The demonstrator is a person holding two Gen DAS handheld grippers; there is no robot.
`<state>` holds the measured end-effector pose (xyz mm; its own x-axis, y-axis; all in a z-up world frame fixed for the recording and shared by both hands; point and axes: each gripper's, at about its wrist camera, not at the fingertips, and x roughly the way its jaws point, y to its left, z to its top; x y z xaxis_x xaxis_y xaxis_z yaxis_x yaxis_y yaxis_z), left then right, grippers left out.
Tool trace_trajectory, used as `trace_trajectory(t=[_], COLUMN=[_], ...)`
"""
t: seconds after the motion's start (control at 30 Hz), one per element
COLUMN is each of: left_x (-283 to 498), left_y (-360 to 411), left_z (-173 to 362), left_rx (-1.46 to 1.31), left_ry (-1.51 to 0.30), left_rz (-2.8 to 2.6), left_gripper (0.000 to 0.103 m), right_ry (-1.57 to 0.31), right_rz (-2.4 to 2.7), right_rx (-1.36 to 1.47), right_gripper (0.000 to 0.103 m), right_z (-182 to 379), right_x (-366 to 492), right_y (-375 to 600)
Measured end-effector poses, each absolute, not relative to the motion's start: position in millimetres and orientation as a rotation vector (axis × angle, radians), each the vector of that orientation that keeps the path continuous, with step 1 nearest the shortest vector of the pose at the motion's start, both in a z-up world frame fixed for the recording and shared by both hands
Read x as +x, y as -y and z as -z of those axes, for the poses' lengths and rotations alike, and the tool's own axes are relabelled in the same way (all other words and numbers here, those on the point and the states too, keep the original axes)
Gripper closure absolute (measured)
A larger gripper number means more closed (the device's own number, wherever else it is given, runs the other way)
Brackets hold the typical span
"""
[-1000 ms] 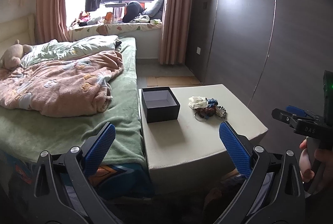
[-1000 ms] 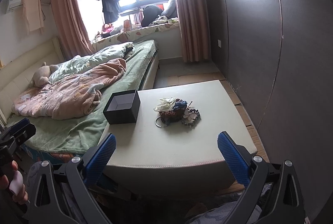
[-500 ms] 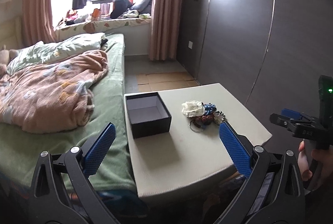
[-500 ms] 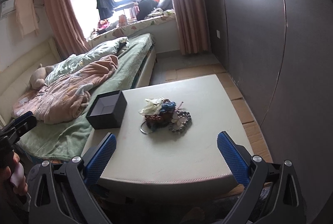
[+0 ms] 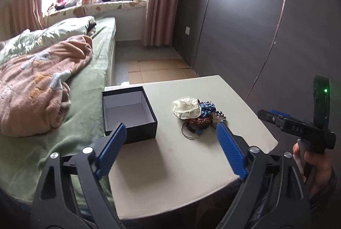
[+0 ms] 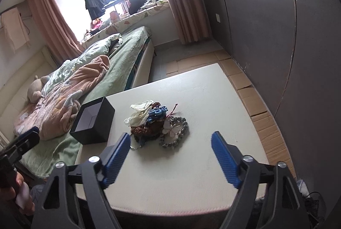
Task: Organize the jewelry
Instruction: 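Move the left tool down around the white cloth item in the pile, then place white item in box with left tool while right tool grasps blue flower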
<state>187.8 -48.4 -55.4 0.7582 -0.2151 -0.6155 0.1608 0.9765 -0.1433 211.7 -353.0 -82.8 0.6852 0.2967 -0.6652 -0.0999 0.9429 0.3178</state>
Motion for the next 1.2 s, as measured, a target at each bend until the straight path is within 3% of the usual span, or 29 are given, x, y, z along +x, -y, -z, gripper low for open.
trace_trajectory(t=[0.43,0.63,0.97,1.07,1.2], left_x=[254.6,284.6,340.4,360.2,376.9], left_y=[78.7,104.2,124.3,130.0,131.1], left_z=[88.4,108.7,137.3,148.5,158.5], left_rx=[-0.116,-0.115,-0.087,-0.074,-0.116], left_ry=[-0.777,-0.841,-0.928,-0.959,-0.99], left_rz=[0.294,0.35,0.325,0.301,0.294], left_gripper=[0.039,0.048,0.049,0.044,0.048], right_ry=[-0.858,-0.901,-0.915,-0.915,-0.933], right_rz=[-0.225,-0.206,-0.24,-0.229,-0.265], right_rx=[0.35,0.38,0.445,0.455,0.475], right_gripper=[0.044,0.056,0.058,0.057,0.057], right_z=[126.2,140.4,145.8,144.1,146.6], right_x=[241.7,248.4,257.6,266.5,278.5], right_y=[364.3,374.6,378.5,374.0,364.3])
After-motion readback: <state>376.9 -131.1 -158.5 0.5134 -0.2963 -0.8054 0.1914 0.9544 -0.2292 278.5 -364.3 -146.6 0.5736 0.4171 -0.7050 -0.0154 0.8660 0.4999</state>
